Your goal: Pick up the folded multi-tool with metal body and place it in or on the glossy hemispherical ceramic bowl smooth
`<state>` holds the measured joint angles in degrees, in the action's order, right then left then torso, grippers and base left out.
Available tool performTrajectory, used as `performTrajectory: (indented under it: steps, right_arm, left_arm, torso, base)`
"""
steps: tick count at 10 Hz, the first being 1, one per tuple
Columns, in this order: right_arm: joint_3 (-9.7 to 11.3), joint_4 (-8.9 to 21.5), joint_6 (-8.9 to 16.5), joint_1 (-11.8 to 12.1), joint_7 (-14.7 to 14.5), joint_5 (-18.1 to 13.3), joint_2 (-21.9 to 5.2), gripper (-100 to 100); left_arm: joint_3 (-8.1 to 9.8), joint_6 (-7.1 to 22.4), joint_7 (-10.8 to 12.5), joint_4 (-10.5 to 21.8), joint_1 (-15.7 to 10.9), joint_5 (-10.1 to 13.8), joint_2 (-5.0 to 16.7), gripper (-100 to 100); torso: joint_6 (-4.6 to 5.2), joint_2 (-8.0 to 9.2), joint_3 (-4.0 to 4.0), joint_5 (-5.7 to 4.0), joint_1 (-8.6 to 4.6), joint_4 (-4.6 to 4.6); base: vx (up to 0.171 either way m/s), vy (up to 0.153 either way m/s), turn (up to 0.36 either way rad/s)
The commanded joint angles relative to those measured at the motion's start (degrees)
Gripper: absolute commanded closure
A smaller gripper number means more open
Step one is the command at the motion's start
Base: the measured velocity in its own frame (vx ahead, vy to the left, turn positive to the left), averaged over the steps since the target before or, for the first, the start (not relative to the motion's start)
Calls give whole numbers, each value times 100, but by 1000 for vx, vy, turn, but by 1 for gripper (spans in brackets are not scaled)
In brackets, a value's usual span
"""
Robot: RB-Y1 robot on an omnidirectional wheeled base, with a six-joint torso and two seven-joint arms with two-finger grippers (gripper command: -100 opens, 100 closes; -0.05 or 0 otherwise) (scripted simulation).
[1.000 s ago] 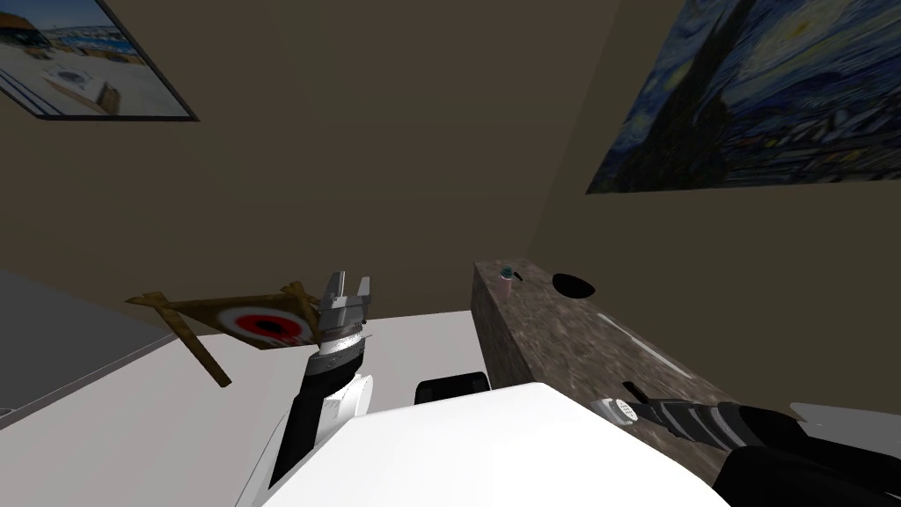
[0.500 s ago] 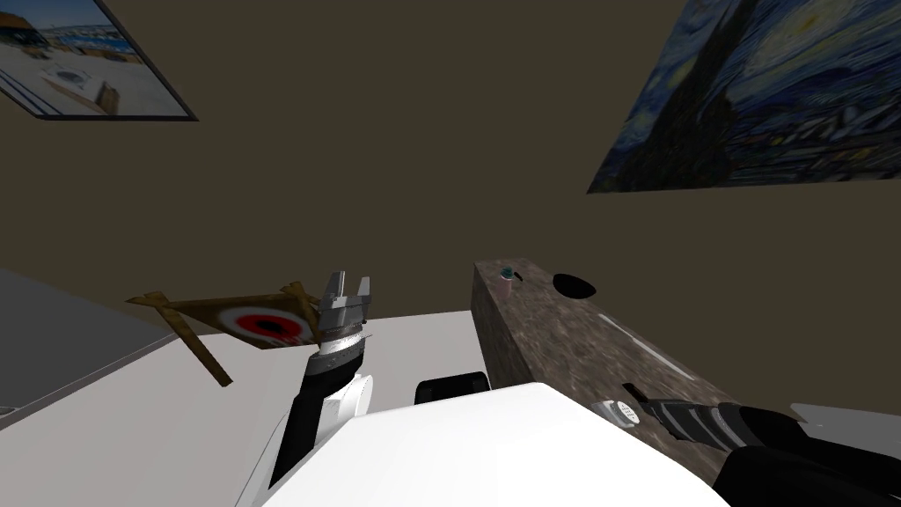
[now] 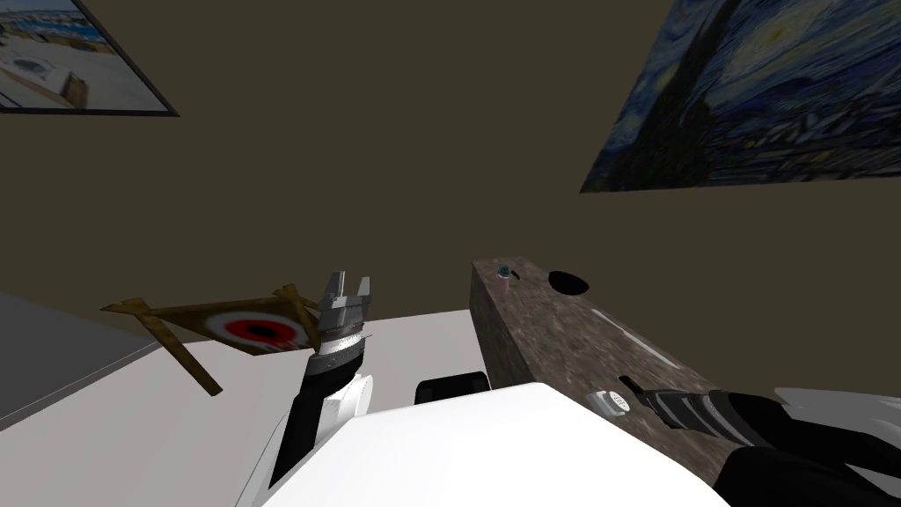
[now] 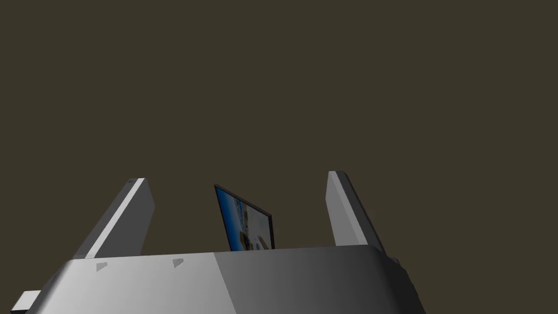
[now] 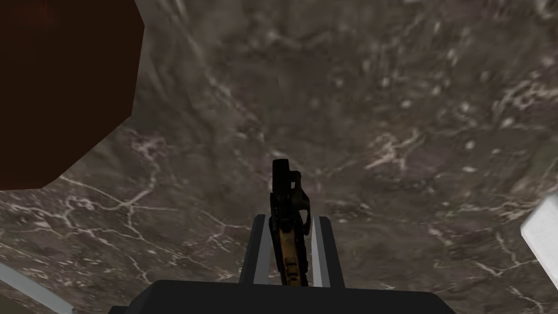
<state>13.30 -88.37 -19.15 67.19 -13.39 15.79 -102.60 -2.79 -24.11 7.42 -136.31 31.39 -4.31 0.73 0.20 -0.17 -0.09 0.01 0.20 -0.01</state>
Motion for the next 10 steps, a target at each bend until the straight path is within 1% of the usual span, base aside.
performTrajectory:
  steps: [1,3,4,5,6,10]
  right_arm:
    - [-65,16,-84,76,44,93,-189,100]
    - [-102,22,-141,113,90,163,-358,100]
    - [-74,24,-119,89,91,135,-304,100]
    - [-90,22,-127,105,80,152,-316,0]
    - [-119,185,-235,88,152,12,-288,100]
    - [-193,589,-495,41,308,-318,-215,100]
  left_arm:
    - [0,0,0,0,0,0,0,0]
    - [0,0,0,0,0,0,0,0]
    - [0,0,0,0,0,0,0,0]
    - [0,0,0,0,0,0,0,0]
    - [0,0,0,0,0,0,0,0]
    - [0,0,0,0,1,0,0,0]
  torso:
    - [0,0,0,0,0,0]
    - [-4,-2,0,0,-4,0]
    - [-3,-4,-2,-1,-4,0]
    - [-3,-7,-3,-3,-7,-1]
    - [-4,-9,-5,-3,-9,-1]
    - [-13,-59,-34,0,-6,-12]
  base:
    - [-30,20,-60]
    - [-18,10,-37]
    - [-6,4,-5]
    - [0,0,0]
    - [63,6,-11]
    - [110,11,-2]
